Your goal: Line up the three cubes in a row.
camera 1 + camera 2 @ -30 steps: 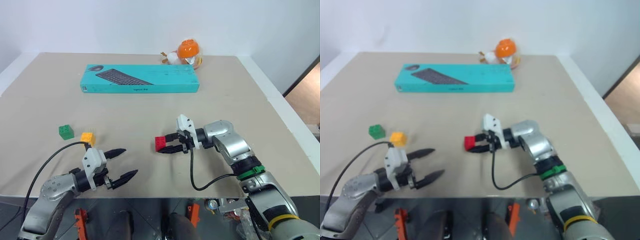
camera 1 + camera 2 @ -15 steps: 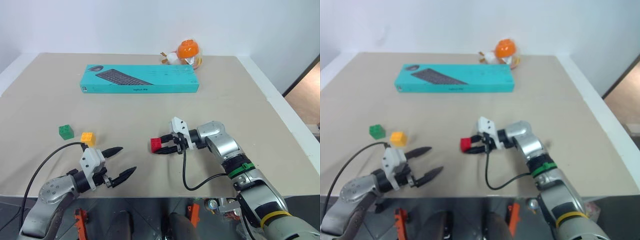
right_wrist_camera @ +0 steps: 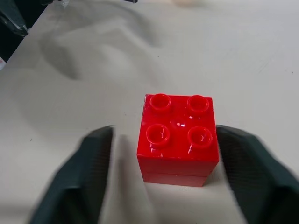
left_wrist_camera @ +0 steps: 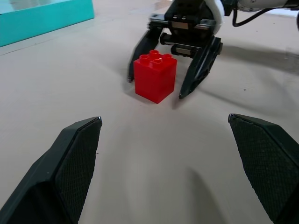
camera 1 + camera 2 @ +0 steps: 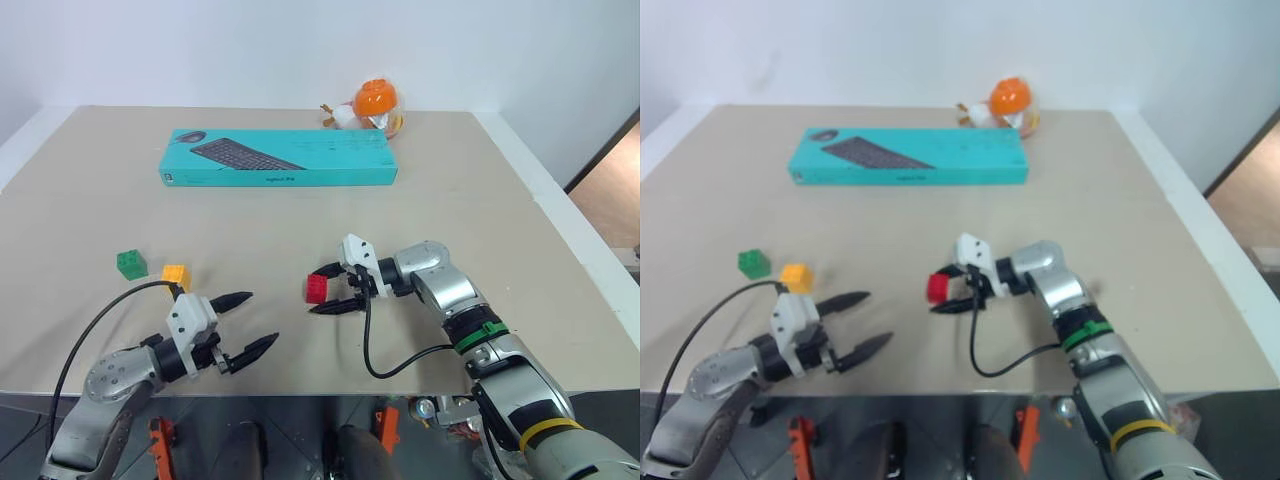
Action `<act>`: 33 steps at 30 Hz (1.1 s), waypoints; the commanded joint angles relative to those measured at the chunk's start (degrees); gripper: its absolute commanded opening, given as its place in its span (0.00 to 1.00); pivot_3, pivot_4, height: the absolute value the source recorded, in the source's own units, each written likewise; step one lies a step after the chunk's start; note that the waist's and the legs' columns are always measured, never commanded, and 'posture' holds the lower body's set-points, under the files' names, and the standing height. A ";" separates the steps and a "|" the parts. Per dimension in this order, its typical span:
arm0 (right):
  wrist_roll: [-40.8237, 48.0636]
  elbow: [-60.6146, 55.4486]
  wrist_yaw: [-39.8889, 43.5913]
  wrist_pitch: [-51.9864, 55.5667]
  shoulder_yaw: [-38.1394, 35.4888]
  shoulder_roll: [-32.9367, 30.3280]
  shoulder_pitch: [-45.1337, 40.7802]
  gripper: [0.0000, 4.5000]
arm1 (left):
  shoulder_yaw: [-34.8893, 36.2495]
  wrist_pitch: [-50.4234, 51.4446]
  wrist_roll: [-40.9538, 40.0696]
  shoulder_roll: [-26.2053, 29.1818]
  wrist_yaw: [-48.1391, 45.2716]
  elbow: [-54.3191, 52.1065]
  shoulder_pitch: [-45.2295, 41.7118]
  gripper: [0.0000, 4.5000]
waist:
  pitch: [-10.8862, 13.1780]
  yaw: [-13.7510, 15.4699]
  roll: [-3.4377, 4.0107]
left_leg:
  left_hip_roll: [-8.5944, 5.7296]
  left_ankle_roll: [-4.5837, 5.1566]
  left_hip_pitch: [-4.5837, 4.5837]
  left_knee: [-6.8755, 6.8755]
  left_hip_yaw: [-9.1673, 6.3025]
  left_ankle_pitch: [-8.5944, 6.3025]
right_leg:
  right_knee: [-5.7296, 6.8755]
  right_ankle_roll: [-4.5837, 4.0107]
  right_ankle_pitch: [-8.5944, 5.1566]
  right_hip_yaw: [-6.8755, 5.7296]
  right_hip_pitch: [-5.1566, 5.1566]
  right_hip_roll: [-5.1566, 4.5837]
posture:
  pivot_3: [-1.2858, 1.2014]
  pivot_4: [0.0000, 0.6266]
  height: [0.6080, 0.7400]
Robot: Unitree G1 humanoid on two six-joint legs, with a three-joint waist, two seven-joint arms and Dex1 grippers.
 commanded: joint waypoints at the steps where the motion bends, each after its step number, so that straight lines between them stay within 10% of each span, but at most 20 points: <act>1: 1.43 -3.96 1.16 1.55 -2.09 -0.93 -0.12 1.00 | 0.27 -0.38 -0.17 0.07 0.12 -1.21 -0.56 1.00 | 0.00 0.00 0.00 | 0.00 0.00 0.00 0.00 0.00 0.00 | 0.00 0.00 0.00 0.00 0.00 0.00 | 0.52 0.24 1.00; 15: 12.54 -32.53 -6.08 18.66 -9.67 -3.36 4.90 1.00 | 12.26 -0.45 5.69 -9.01 23.76 -9.56 4.20 1.00 | 0.00 0.01 0.00 | 0.06 -0.01 -0.01 0.00 -0.09 -0.01 | 0.01 -0.05 -0.02 -0.02 0.01 -0.18 | 0.52 0.24 1.00; 33: 11.32 -30.23 -7.37 13.94 -8.19 -1.73 2.98 1.00 | 27.09 8.42 4.34 -14.37 43.43 -0.84 -4.21 1.00 | -0.02 0.02 -0.06 | 0.01 0.01 -0.03 0.06 -0.06 0.01 | 0.01 0.03 0.05 -0.01 0.03 0.04 | 0.52 0.24 1.00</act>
